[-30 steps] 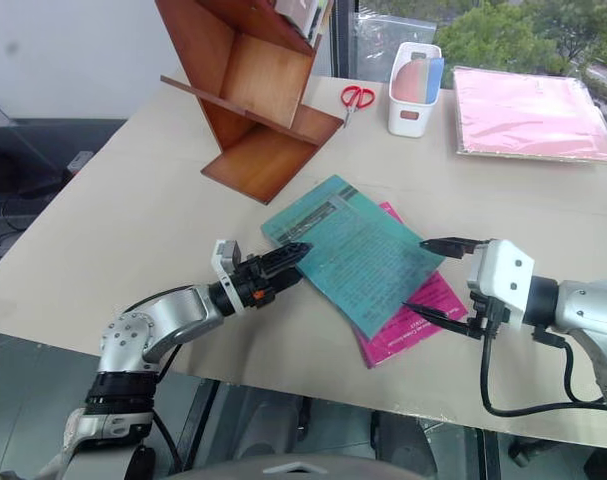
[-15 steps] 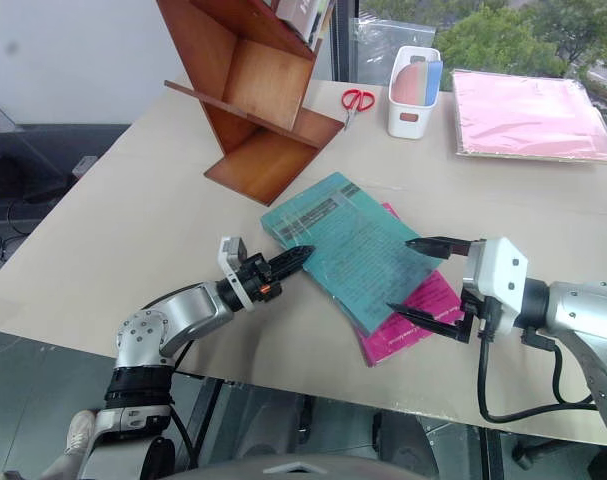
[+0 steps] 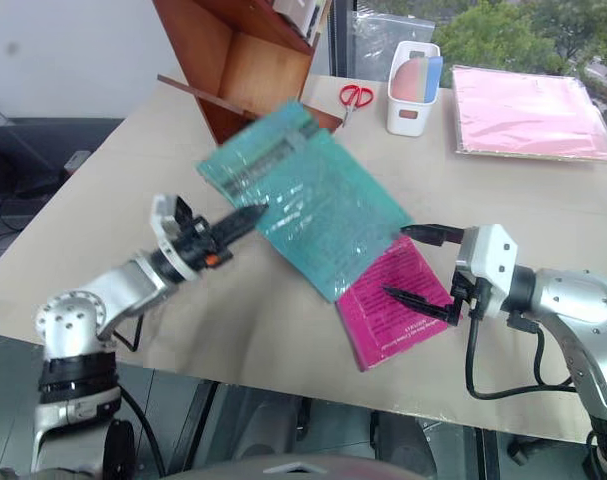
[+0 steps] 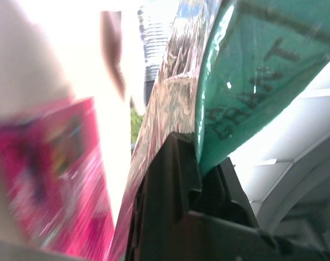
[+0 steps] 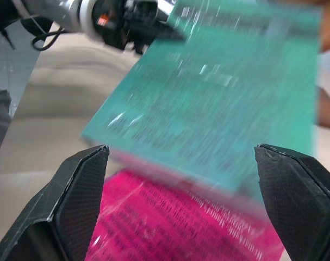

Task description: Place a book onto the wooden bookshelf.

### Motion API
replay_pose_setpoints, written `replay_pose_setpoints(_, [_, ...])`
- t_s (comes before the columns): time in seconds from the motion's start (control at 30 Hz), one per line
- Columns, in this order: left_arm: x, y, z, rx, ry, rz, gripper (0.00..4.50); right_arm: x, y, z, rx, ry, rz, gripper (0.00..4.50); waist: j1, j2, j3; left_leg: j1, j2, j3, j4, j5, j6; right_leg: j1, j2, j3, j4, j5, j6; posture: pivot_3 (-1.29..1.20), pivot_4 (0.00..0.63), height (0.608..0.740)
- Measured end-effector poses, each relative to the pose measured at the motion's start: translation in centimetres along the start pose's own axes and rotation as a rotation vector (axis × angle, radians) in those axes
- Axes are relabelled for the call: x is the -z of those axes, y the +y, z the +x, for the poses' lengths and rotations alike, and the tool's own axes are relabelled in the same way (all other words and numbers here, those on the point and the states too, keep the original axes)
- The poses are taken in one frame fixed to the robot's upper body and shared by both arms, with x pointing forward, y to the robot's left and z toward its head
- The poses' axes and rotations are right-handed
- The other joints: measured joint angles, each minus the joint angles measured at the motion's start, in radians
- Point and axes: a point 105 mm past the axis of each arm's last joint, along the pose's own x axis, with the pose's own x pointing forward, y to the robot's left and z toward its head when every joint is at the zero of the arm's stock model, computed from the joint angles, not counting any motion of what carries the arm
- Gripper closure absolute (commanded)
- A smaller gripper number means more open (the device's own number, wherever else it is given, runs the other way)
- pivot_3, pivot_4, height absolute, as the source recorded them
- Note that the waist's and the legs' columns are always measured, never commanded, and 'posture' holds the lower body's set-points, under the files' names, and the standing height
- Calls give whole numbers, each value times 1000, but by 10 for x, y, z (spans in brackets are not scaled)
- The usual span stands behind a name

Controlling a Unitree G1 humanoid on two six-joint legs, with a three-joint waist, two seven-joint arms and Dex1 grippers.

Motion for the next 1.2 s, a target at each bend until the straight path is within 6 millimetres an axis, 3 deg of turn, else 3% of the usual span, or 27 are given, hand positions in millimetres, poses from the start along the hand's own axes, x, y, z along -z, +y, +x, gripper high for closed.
replay_pose_setpoints(0.1, [-11,-22,14,50,70,207,4484,-1,-5,4,9,-25,4,94,-2,-2,2,0,0,1,-1,0,0,0,0,0,0,0,0,0,150,740])
replay_pose_setpoints(0.17, [-11,-26,19,55,120,338,4484,0,-8,5,17,-30,8,94,-2,-2,2,0,0,1,-2,0,0,-1,0,0,0,0,0,0,150,740])
replay_pose_setpoints(0.2, [-8,-28,23,57,187,491,4484,1,-10,5,24,-32,11,94,-3,-2,3,0,0,1,-2,0,-1,-1,0,1,-1,0,0,0,150,740])
replay_pose_setpoints(0.27, [-9,-29,25,65,209,565,4484,2,-10,5,28,-31,14,94,-3,-1,4,0,0,2,-3,1,-2,-1,0,1,-1,0,0,0,150,740])
replay_pose_setpoints(0.37, [-24,-37,46,119,293,1155,4484,2,-14,5,54,-44,19,94,0,-3,9,-1,0,2,-3,1,-2,-3,1,0,-1,0,0,0,150,740])
replay_pose_setpoints(0.4, [-38,-43,53,136,330,1445,4484,1,-15,5,66,-52,21,94,0,-3,9,-1,0,2,-3,1,-2,-3,1,1,-2,0,0,0,150,740])
replay_pose_setpoints(0.47, [-55,-57,58,196,378,1784,4484,1,-18,4,86,-54,23,94,-1,-3,9,-3,0,4,-4,1,-2,-5,0,2,-2,0,0,0,150,740])
replay_pose_setpoints(0.5, [-56,-58,59,200,381,1805,4484,1,-18,3,87,-54,23,94,-1,-3,9,-4,0,4,-4,1,-2,-6,0,2,-2,0,0,0,150,740])
replay_pose_setpoints(0.53, [-64,-66,62,241,398,1939,4484,2,-20,2,100,-53,24,94,-2,-3,9,-4,0,4,-4,1,-2,-7,0,3,-1,0,0,0,150,740])
replay_pose_setpoints(0.67, [-84,-77,66,352,567,2106,4484,7,-32,-2,141,-43,47,94,-7,-4,13,-13,1,4,-2,2,-3,-17,2,2,3,0,0,0,150,740])
replay_pose_setpoints(0.9, [-105,-71,63,369,763,2164,4484,4,-50,-1,180,-66,42,94,-27,-4,30,-19,1,4,2,5,-6,-28,2,3,17,0,0,0,150,740])
replay_pose_setpoints(1.1, [-95,-100,87,526,591,2095,4484,3,-57,2,197,-79,18,94,-15,-6,34,-24,0,1,5,6,-7,-29,1,0,17,0,0,0,150,740])
replay_pose_setpoints(1.2, [-91,-126,92,598,462,2074,4484,4,-56,3,196,-79,15,94,-20,-6,34,-25,0,1,6,7,-7,-30,1,0,17,0,0,0,150,740])
